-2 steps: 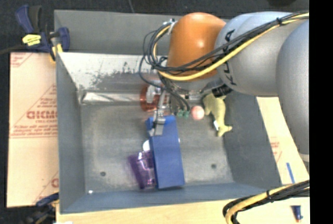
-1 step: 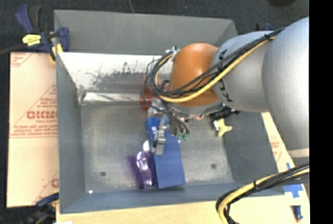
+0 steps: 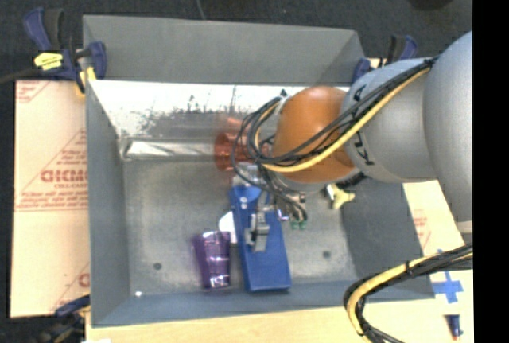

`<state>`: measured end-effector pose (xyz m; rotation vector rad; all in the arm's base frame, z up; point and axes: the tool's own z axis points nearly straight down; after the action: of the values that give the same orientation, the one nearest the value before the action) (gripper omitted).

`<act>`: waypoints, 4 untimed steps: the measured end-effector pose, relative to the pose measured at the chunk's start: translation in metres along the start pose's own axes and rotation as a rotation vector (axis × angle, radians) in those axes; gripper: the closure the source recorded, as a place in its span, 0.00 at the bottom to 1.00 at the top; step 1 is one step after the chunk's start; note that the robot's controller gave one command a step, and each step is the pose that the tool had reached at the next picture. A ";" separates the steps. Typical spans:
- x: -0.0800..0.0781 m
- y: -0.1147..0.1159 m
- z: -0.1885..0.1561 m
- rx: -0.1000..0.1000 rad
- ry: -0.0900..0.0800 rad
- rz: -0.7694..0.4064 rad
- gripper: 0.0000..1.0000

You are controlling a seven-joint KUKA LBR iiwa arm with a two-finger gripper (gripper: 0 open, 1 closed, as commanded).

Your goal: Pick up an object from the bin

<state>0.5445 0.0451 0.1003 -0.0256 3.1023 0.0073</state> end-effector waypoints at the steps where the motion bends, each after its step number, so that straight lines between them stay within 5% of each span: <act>1: -0.003 -0.005 -0.018 0.002 0.012 -0.044 0.00; 2: -0.023 0.009 -0.033 0.001 0.007 -0.083 0.00; 3: -0.023 -0.001 -0.081 0.000 0.010 -0.067 0.00; 4: -0.027 0.013 -0.098 0.000 0.012 -0.172 0.00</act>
Offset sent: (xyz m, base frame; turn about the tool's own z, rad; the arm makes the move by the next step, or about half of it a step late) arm 0.0278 0.0173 0.0180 -0.1528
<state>0.5676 0.0580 0.1997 -0.2928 3.1000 0.0020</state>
